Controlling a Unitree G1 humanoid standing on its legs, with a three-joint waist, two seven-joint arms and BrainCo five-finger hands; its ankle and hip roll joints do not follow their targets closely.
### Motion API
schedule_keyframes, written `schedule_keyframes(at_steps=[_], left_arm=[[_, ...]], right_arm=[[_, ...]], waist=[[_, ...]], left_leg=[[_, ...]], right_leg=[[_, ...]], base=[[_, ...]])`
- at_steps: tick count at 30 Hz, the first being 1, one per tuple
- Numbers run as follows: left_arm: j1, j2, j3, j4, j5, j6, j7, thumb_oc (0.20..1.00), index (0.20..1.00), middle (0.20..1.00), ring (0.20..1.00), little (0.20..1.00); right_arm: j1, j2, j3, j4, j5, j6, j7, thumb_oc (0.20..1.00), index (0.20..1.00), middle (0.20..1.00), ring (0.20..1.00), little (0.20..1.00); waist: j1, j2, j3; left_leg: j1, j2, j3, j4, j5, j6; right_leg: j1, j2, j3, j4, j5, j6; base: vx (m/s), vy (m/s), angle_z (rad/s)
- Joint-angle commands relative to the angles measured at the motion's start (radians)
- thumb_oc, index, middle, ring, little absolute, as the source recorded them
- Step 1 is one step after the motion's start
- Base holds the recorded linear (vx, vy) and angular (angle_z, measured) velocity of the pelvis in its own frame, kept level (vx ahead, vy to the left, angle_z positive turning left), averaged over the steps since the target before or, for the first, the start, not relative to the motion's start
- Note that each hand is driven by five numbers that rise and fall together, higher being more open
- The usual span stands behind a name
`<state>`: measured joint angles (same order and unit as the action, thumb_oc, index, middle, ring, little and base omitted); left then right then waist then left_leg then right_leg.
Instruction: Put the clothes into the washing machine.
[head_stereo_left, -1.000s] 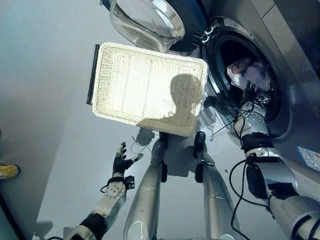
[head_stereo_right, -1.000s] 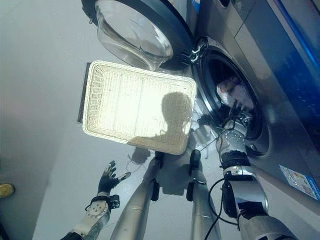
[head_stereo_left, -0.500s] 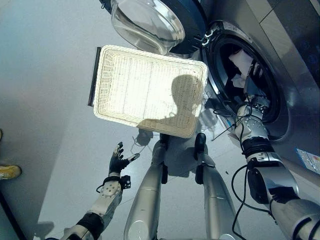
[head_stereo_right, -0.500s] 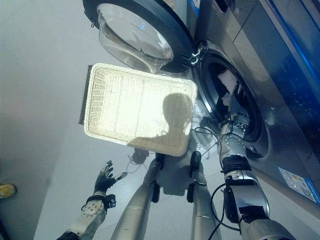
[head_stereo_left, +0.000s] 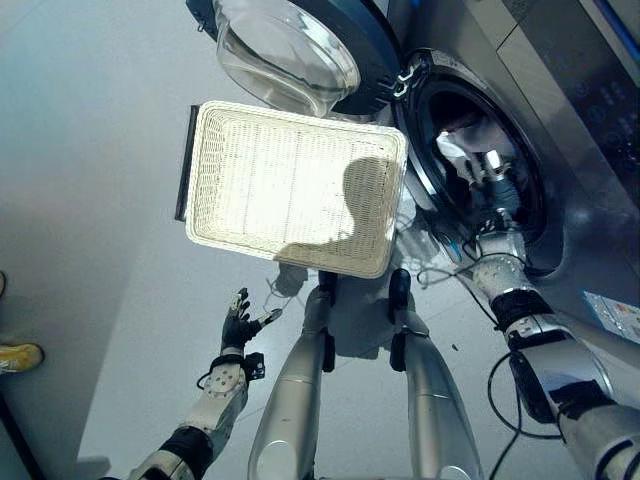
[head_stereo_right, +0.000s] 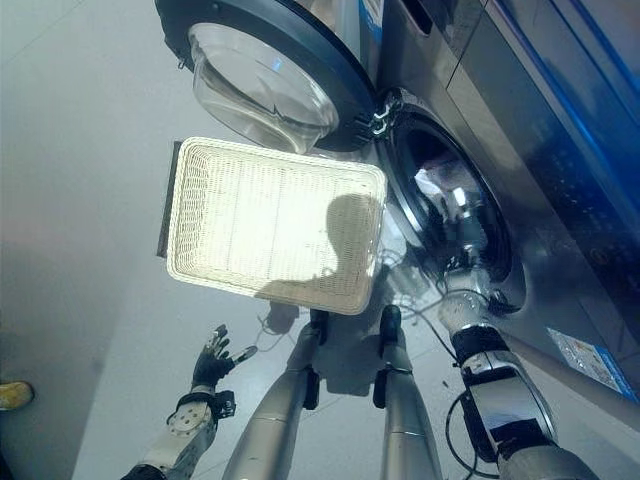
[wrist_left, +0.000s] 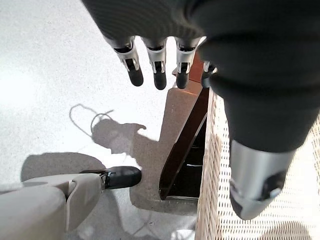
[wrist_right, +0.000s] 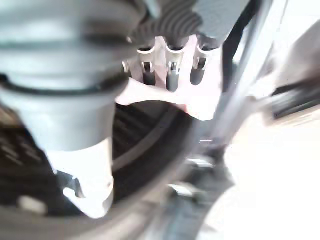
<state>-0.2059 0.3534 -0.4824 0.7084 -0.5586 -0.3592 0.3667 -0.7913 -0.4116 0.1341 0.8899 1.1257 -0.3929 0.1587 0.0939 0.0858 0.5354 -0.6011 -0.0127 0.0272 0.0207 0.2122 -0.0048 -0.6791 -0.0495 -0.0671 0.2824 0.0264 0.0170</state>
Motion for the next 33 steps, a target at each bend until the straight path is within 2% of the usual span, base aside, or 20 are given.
schedule_keyframes(at_steps=[1,2,4,6,7,8,9,10,14,17,26,28,29,31,32,33], left_arm=[[-0.016,-0.029,0.055,0.032,0.052,-0.023,-0.017,1.0,1.0,1.0,1.0,1.0],[-0.017,-0.028,0.057,0.033,0.054,-0.021,-0.018,1.0,1.0,1.0,1.0,1.0],[-0.014,-0.017,0.074,0.035,0.066,-0.011,-0.028,1.0,1.0,1.0,1.0,1.0],[-0.014,-0.016,0.075,0.036,0.067,-0.01,-0.029,1.0,1.0,1.0,1.0,1.0],[-0.016,-0.012,0.082,0.04,0.075,-0.004,-0.033,1.0,1.0,1.0,1.0,1.0],[-0.016,-0.012,0.082,0.04,0.075,-0.004,-0.033,1.0,1.0,1.0,1.0,1.0],[-0.016,-0.002,0.091,0.046,0.088,0.008,-0.042,1.0,1.0,1.0,1.0,1.0],[-0.022,0.017,0.095,0.054,0.099,0.03,-0.049,1.0,1.0,1.0,1.0,1.0],[-0.034,0.029,0.092,0.082,0.113,0.05,-0.06,1.0,1.0,1.0,1.0,1.0],[-0.041,0.031,0.089,0.105,0.129,0.074,-0.064,1.0,1.0,1.0,1.0,1.0],[-0.029,-0.012,0.109,0.149,0.16,0.069,-0.067,1.0,1.0,1.0,1.0,1.0],[-0.023,-0.022,0.116,0.155,0.17,0.073,-0.066,1.0,1.0,1.0,1.0,1.0],[-0.024,-0.023,0.117,0.155,0.171,0.074,-0.065,1.0,1.0,1.0,1.0,1.0],[-0.02,-0.037,0.124,0.176,0.173,0.071,-0.064,1.0,1.0,1.0,1.0,1.0],[-0.021,-0.039,0.125,0.178,0.174,0.071,-0.063,1.0,1.0,1.0,1.0,1.0],[-0.019,-0.051,0.129,0.189,0.18,0.074,-0.058,1.0,1.0,1.0,1.0,1.0]], right_arm=[[0.034,-0.097,0.067,-0.039,-0.325,0.002,-0.007,1.0,1.0,1.0,1.0,1.0],[0.041,-0.098,0.077,-0.039,-0.339,0.003,-0.006,1.0,1.0,1.0,1.0,1.0],[0.088,-0.111,0.142,-0.038,-0.527,0.033,0.005,1.0,1.0,1.0,1.0,1.0],[0.091,-0.112,0.148,-0.036,-0.532,0.028,0.003,1.0,1.0,1.0,1.0,1.0],[0.108,-0.121,0.18,-0.03,-0.614,0.047,0.023,1.0,1.0,1.0,1.0,1.0],[0.108,-0.121,0.18,-0.03,-0.614,0.047,0.023,1.0,1.0,1.0,1.0,1.0],[0.13,-0.131,0.236,-0.021,-0.705,0.068,0.05,1.0,1.0,1.0,1.0,1.0],[0.155,-0.142,0.302,-0.002,-0.839,0.125,0.095,1.0,1.0,1.0,1.0,1.0],[0.171,-0.138,0.37,0.052,-0.965,0.165,0.11,1.0,1.0,1.0,1.0,1.0],[0.202,-0.111,0.379,0.078,-0.951,0.191,0.115,1.0,1.0,1.0,1.0,1.0],[0.304,-0.02,0.267,0.079,-0.784,0.121,0.038,1.0,1.0,1.0,1.0,1.0],[0.317,0.002,0.219,0.06,-0.657,0.115,0.04,1.0,1.0,1.0,1.0,1.0],[0.317,0.004,0.215,0.057,-0.651,0.118,0.042,1.0,1.0,1.0,1.0,1.0],[0.326,0.034,0.134,0.049,-0.457,0.142,0.078,1.0,1.0,1.0,1.0,1.0],[0.324,0.036,0.128,0.049,-0.452,0.145,0.083,1.0,1.0,1.0,1.0,1.0],[0.326,0.061,0.083,0.048,-0.37,0.164,0.094,1.0,1.0,1.0,1.0,1.0]], waist=[[-0.025,0.017,-0.015],[-0.025,0.016,-0.015],[-0.024,0.003,-0.015],[-0.024,0.002,-0.015],[-0.023,-0.004,-0.015],[-0.023,-0.004,-0.015],[-0.019,-0.013,-0.015],[-0.014,-0.024,-0.015],[-0.006,-0.03,-0.015],[-0.002,-0.037,-0.015],[-0.017,-0.036,-0.015],[-0.021,-0.037,-0.015],[-0.022,-0.037,-0.015],[-0.028,-0.037,-0.015],[-0.029,-0.037,-0.015],[-0.032,-0.036,-0.015]], left_leg=[[0.012,-0.09,0.005,0.045,-0.066,0.044],[0.012,-0.091,0.005,0.047,-0.066,0.044],[0.018,-0.093,0.002,0.059,-0.072,0.046],[0.018,-0.093,0.002,0.06,-0.072,0.046],[0.022,-0.094,-0.001,0.065,-0.074,0.047],[0.022,-0.094,-0.001,0.065,-0.074,0.047],[0.03,-0.095,-0.004,0.074,-0.078,0.047],[0.048,-0.096,-0.009,0.082,-0.082,0.046],[0.078,-0.095,-0.018,0.083,-0.087,0.044],[0.115,-0.093,-0.022,0.088,-0.095,0.041],[0.178,-0.089,-0.028,0.085,-0.105,0.031],[0.192,-0.089,-0.03,0.08,-0.105,0.029],[0.19,-0.09,-0.031,0.08,-0.103,0.029],[0.199,-0.089,-0.027,0.083,-0.108,0.028],[0.196,-0.089,-0.026,0.082,-0.106,0.028],[0.206,-0.087,-0.022,0.083,-0.113,0.028]], right_leg=[[0.049,0.009,-0.101,-0.128,0.128,0.038],[0.049,0.009,-0.101,-0.127,0.128,0.038],[0.056,0.009,-0.104,-0.121,0.123,0.036],[0.057,0.009,-0.105,-0.121,0.122,0.036],[0.062,0.009,-0.106,-0.119,0.121,0.036],[0.062,0.009,-0.106,-0.119,0.121,0.036],[0.072,0.007,-0.111,-0.114,0.117,0.035],[0.094,0.005,-0.119,-0.114,0.111,0.036],[0.127,0.002,-0.128,-0.114,0.102,0.035],[0.167,-0.002,-0.134,-0.114,0.092,0.034],[0.235,-0.004,-0.131,-0.122,0.077,0.029],[0.248,-0.001,-0.126,-0.129,0.079,0.03],[0.247,-0.002,-0.127,-0.13,0.082,0.03],[0.254,-0.002,-0.122,-0.131,0.081,0.03],[0.252,-0.002,-0.122,-0.132,0.084,0.029],[0.259,-0.001,-0.122,-0.13,0.079,0.029]], base=[[-0.04,-0.004,-0.01],[-0.04,-0.012,0.02],[-0.05,-0.026,0.02],[0.0,0.0,0.0],[0.0,0.0,0.0],[-0.05,-0.053,0.02],[-0.06,-0.092,0.03],[-0.06,-0.103,0.07],[-0.01,-0.055,0.13],[0.01,-0.079,0.06],[0.01,-0.003,0.06],[0.0,0.0,0.0],[0.03,0.011,0.03],[0.03,0.019,0.03],[0.03,0.032,0.0],[0.02,0.031,0.0]])
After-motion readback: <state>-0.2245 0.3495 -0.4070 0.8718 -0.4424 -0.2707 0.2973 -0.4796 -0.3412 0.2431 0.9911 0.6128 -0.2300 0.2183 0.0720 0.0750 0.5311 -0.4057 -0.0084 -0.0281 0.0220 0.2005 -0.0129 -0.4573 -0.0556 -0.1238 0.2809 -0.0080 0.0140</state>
